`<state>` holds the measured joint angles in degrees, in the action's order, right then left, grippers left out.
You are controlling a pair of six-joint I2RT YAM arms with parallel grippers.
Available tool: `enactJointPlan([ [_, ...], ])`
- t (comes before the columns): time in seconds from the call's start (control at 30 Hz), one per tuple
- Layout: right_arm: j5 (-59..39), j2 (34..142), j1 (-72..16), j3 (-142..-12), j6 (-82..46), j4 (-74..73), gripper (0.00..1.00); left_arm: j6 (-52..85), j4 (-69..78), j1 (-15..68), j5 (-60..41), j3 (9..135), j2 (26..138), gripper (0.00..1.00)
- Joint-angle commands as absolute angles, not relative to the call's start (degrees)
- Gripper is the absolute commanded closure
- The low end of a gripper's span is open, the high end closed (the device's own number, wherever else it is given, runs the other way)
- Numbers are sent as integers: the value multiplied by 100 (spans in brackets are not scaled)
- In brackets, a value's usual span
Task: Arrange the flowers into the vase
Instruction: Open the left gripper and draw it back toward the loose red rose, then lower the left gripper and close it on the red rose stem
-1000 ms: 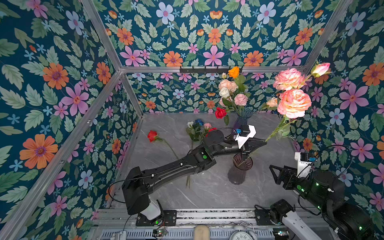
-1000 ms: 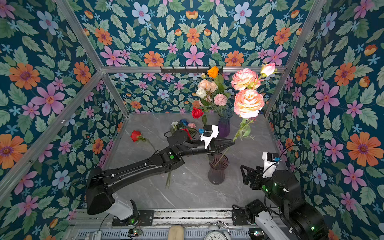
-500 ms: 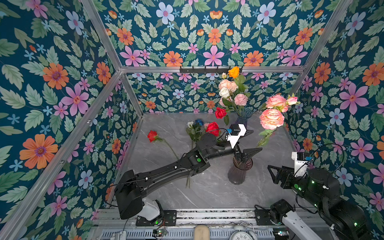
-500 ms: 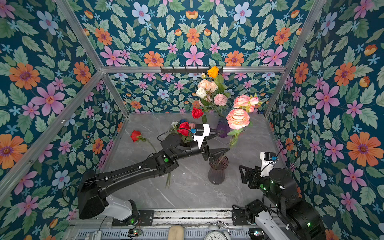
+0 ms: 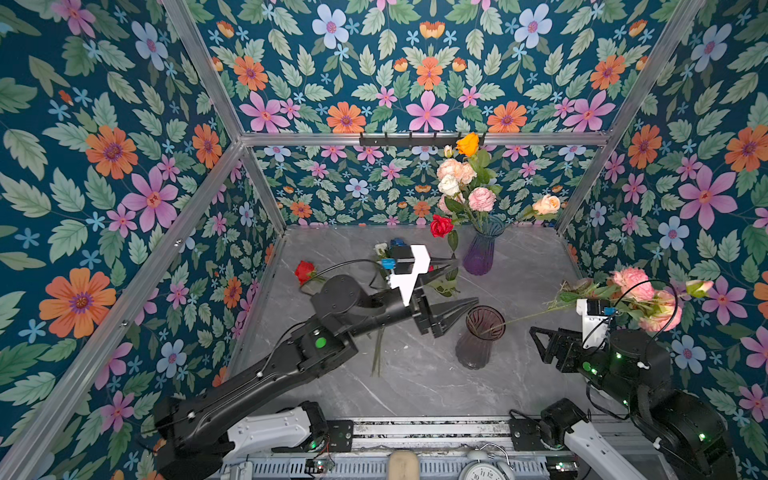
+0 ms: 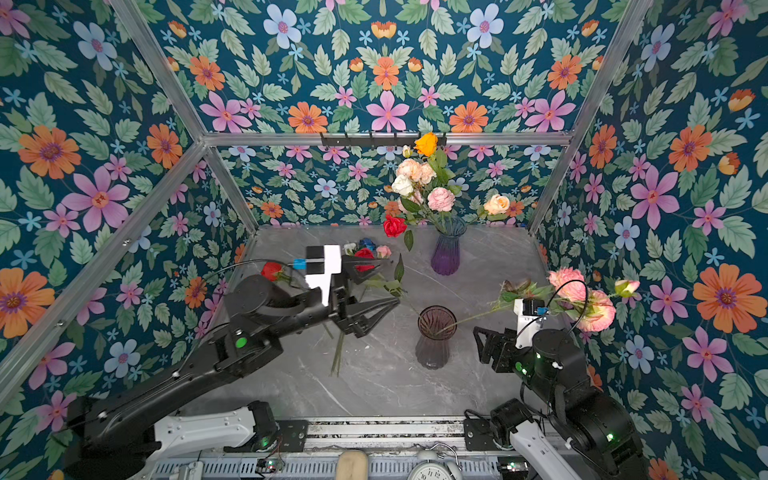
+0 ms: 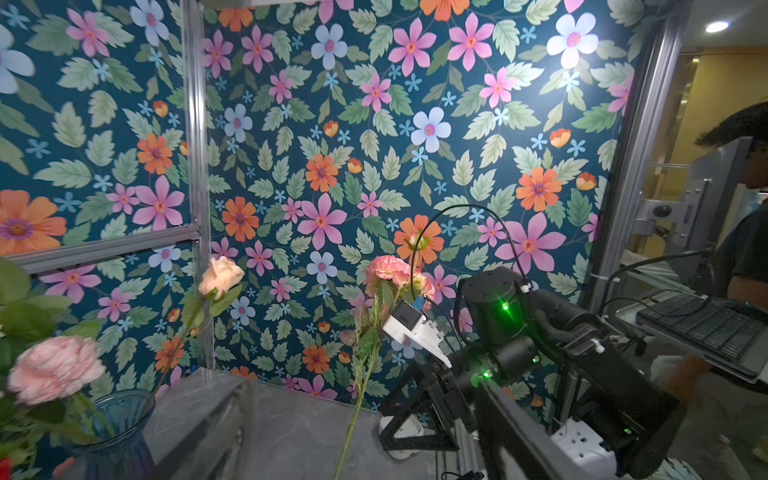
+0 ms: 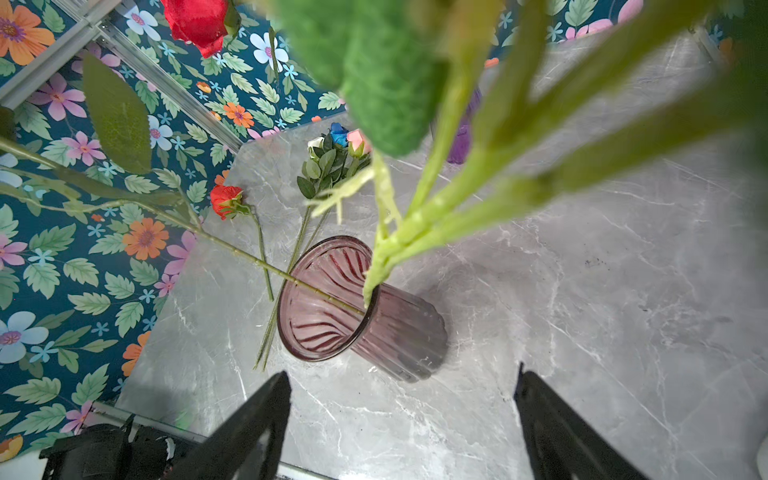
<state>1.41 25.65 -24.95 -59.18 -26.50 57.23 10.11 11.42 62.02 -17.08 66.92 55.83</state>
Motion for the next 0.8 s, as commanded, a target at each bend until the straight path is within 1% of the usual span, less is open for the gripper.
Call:
enactJointPlan([
  [0.0,3,2648,-2503,-5783,-2720,5393,14,1108,-304,6195,53,6552,4984,21],
  [0.03,-33,2686,-2500,-5730,-2733,5331,14,1240,-791,6190,798,6541,4808,23],
  [0.13,-166,2750,-2504,-5602,-2751,5116,15,1865,-2046,6178,2529,6392,4470,37],
  [0.17,-196,2743,-2498,-5542,-2758,5034,15,2052,-2333,6169,2742,6306,4399,37],
  [0.2,-235,2728,-2498,-5483,-2780,4936,15,2290,-2627,6133,2860,6192,4369,32],
  [0.27,-305,2725,-2500,-5378,-2827,4782,15,2597,-2859,5937,2636,5929,4437,25],
  [0.33,-386,2750,-2502,-5303,-2880,4663,16,2708,-2784,5287,1749,5591,4712,22],
  [0.37,-427,2765,-2501,-5283,-2898,4629,16,2724,-2643,4828,1178,5405,4856,22],
  [0.43,-497,2795,-2503,-5274,-2925,4598,16,2740,-1933,3767,-28,4794,5129,27],
  [0.53,-570,2746,-2497,-5254,-2968,4651,16,2839,-846,2604,-816,4157,5746,33],
  [0.6,-658,2720,-2499,-5234,-3005,4698,16,3096,-417,1992,-940,4054,6411,36],
  [0.63,-685,2706,-2501,-5237,-3023,4738,16,3217,-233,1736,-962,4108,6863,44],
  [0.67,-693,2682,-2497,-5232,-3030,4777,16,3322,-209,1582,-840,4222,7240,47],
  [0.77,-639,2551,-2502,-5243,-3039,4890,16,3524,-453,1395,191,4831,8281,40],
])
